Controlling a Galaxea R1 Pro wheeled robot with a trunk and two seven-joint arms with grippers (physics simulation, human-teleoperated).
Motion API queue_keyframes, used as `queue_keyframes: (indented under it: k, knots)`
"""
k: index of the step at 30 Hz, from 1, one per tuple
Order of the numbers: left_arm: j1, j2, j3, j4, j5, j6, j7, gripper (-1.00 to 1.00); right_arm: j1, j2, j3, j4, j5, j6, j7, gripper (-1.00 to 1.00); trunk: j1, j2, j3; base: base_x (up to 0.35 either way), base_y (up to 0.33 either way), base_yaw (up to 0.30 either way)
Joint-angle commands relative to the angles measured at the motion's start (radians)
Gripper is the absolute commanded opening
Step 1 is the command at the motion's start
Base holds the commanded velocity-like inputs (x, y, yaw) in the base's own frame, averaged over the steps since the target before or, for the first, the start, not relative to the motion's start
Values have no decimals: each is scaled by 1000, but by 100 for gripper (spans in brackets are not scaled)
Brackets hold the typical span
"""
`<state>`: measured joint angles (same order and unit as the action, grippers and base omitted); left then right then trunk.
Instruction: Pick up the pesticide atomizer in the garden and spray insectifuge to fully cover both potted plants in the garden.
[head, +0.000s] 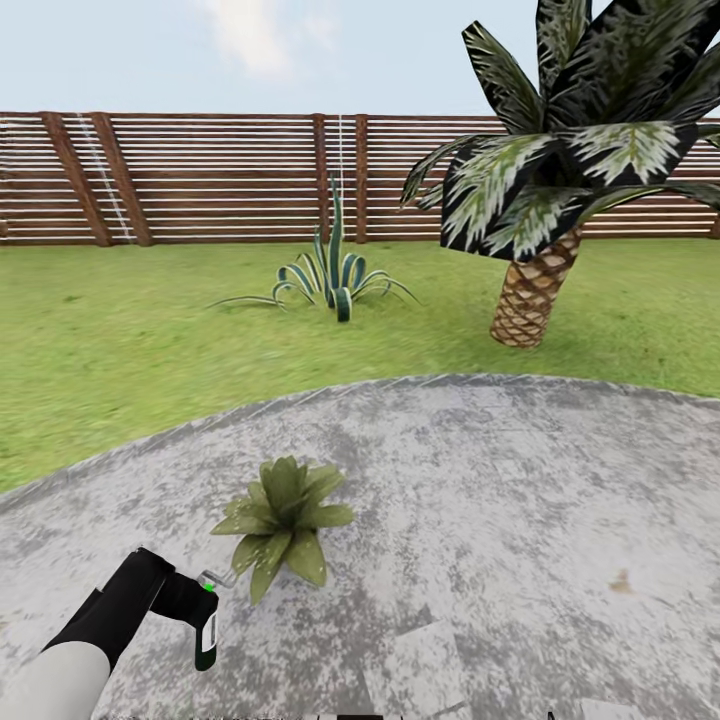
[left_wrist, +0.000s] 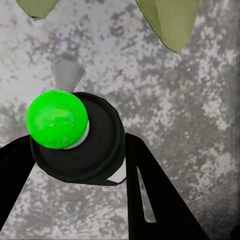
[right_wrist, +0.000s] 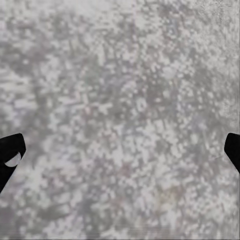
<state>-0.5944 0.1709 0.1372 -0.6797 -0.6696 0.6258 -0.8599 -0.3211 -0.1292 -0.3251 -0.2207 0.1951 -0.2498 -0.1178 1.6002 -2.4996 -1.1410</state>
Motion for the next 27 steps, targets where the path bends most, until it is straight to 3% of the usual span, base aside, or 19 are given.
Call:
queue_keyframes:
  k: [1,18,27]
  knots:
    - [-1,-1,4,-1,-7,6,-8,-100,-1,0,-6,1,10,-3,-2,100,0,0,-1,12,-269,271]
    - [-1,-1,4,-1,-8,11,-8,-100,0,0,-6,1,10,-3,-2,100,0,0,-1,-48,-270,269]
    - [-1,-1,4,-1,-8,11,-8,-100,-1,0,-6,1,10,-3,-2,100,0,0,-1,110,-274,77]
